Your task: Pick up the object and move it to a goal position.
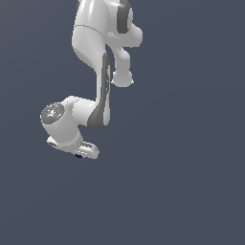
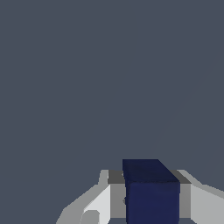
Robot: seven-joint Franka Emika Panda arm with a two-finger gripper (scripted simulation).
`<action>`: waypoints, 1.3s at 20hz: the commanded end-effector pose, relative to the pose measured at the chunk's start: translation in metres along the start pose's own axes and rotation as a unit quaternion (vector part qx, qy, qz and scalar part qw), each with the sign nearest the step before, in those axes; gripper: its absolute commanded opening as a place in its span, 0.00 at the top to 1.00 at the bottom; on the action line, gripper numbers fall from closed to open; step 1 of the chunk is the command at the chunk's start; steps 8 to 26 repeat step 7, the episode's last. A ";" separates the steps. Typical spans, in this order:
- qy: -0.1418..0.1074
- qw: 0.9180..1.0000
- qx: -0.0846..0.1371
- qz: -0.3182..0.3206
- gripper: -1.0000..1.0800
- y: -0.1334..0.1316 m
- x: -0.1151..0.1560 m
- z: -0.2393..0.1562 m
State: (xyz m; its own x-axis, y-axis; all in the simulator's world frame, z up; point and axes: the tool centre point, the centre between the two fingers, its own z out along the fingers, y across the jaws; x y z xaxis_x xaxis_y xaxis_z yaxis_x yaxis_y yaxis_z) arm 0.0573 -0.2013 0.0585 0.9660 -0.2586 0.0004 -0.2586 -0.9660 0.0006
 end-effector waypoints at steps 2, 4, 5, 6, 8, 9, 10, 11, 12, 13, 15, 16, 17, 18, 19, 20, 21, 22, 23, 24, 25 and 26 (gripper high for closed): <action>0.000 1.000 0.000 -0.001 1.00 0.018 0.005 -0.005; 0.000 1.000 0.000 -0.001 1.00 0.023 0.007 -0.006; 0.000 1.000 0.000 -0.001 1.00 0.025 0.008 -0.006; 0.000 1.000 0.000 -0.001 1.00 0.026 0.008 -0.007; 0.000 1.000 0.000 -0.001 1.00 0.026 0.008 -0.007; 0.000 1.000 0.000 -0.001 1.00 0.026 0.008 -0.007; 0.000 1.000 0.000 -0.001 1.00 0.026 0.008 -0.007; 0.000 1.000 0.000 -0.001 1.00 0.026 0.008 -0.007; 0.000 1.000 0.000 -0.001 1.00 0.026 0.008 -0.007; 0.000 1.000 0.000 -0.001 1.00 0.026 0.008 -0.007; 0.000 1.000 0.000 -0.001 1.00 0.026 0.008 -0.007; 0.000 1.000 0.000 -0.001 1.00 0.026 0.008 -0.007; 0.000 1.000 0.000 -0.001 1.00 0.026 0.008 -0.007; 0.000 1.000 0.000 -0.001 1.00 0.026 0.008 -0.007; 0.000 1.000 0.000 -0.001 1.00 0.026 0.008 -0.007; 0.000 1.000 0.000 -0.001 1.00 0.026 0.008 -0.007; 0.000 1.000 0.000 -0.001 1.00 0.026 0.008 -0.007; 0.000 1.000 0.000 -0.001 1.00 0.026 0.008 -0.007; 0.000 1.000 0.000 -0.001 1.00 0.026 0.008 -0.007; 0.000 1.000 0.000 -0.001 1.00 0.026 0.008 -0.007; 0.000 1.000 0.000 -0.001 1.00 0.026 0.008 -0.007; 0.000 1.000 0.000 -0.001 1.00 0.026 0.008 -0.007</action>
